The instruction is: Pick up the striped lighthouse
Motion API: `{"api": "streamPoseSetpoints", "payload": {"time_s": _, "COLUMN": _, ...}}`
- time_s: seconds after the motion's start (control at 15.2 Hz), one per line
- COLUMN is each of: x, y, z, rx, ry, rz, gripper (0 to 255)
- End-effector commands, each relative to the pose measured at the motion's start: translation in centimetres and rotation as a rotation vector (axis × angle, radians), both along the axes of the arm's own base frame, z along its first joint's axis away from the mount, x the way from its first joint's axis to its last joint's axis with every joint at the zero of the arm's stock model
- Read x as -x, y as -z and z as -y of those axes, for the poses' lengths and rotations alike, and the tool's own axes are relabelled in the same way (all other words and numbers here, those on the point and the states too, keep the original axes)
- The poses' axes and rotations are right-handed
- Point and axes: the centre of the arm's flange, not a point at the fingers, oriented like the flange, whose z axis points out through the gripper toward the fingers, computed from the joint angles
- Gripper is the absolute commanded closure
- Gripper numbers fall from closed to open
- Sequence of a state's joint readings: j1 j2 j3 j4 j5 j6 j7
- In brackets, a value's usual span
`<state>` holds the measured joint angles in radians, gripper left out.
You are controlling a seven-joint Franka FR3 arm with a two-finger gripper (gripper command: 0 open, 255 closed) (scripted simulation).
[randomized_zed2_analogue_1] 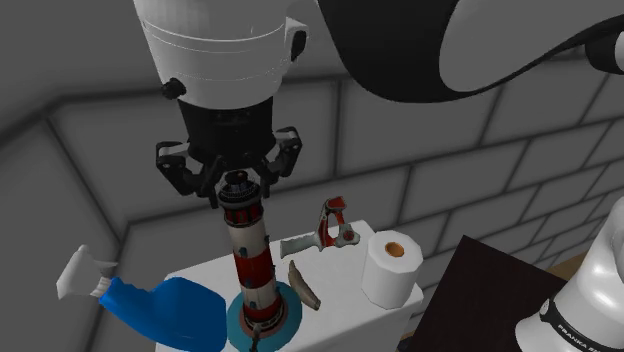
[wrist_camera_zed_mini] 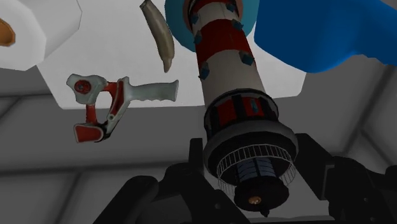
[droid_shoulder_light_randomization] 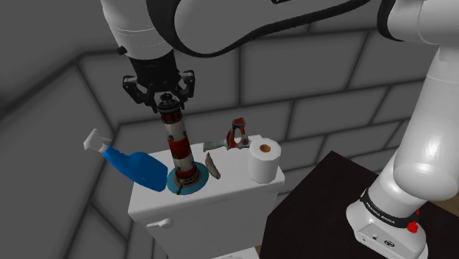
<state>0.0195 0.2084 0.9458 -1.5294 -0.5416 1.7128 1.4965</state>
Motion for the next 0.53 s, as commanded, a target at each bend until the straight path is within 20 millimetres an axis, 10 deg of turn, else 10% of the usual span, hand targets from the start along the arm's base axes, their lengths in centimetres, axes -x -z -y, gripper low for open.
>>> {"api": "streamPoseSetpoints", "payload": {"time_s": 0.0, "x": 0.0, "y": -1.2, "z": 0.0, "rx": -0.001, "ry": 0.0, "rz": 0.001, "gripper": 255}}
{"api": "streamPoseSetpoints", "payload": {"time_s": 0.46, "x": 0.0, "y": -3.9, "z": 0.0, "rx": -0.001, "ry": 0.0, "rz": 0.001, "gripper": 255}}
